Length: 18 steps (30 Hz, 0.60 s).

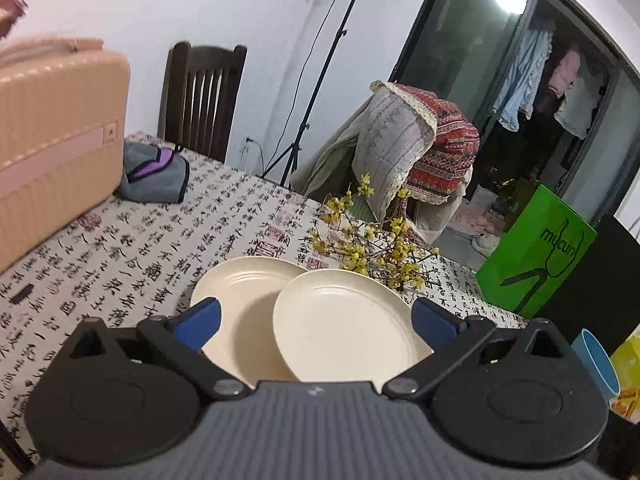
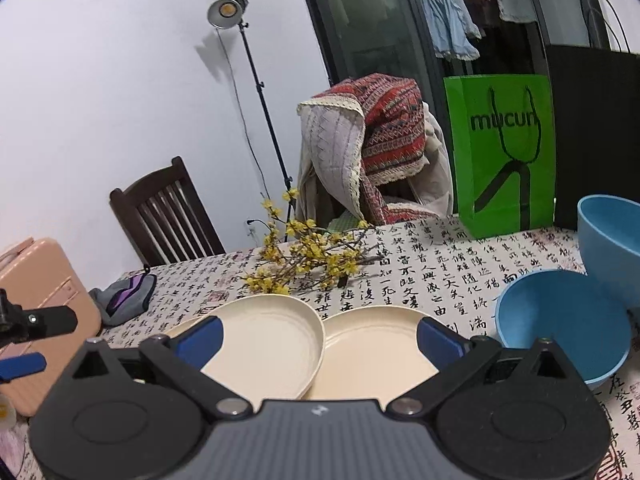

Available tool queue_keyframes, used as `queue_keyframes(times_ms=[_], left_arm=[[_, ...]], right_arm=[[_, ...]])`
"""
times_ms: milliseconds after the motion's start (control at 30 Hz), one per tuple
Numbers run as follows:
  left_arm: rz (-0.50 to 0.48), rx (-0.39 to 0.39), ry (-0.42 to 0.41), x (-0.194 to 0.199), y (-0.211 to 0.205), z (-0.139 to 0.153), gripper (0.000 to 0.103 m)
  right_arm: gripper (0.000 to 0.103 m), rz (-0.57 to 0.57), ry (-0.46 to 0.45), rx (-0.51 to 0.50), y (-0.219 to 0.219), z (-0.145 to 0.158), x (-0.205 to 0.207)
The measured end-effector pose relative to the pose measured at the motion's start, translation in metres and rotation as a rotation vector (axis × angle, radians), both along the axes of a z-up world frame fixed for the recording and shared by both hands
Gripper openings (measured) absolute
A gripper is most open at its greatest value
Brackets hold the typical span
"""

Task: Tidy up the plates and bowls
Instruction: 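Move both tools toward the cream plates, fingers open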

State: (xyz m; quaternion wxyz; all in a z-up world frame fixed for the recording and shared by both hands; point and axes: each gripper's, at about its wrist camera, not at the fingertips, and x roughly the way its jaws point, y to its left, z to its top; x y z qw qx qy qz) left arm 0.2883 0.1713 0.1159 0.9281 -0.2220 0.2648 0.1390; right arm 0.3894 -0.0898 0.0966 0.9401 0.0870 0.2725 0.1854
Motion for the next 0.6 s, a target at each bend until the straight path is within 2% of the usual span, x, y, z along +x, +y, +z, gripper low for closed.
queue_keyframes(times_ms=[300,400,600], left_arm=[[0.036,-0.072,0.018,0.032,0.014,-0.015,0.103],[0.016,-0.109,0.022,0.041,0.020,-0.025,0.103],[0.016,-0.119,0.065,0.057,0.025,-0.048,0.103]], right_arm=[[0.103,-0.011,0.045,0.016,0.009,-0.014,0.030],[0.103,-0.010,0.055,0.015,0.015,-0.018,0.038],[0.103,-0.007,0.071,0.022,0.026,-0.029,0.053]])
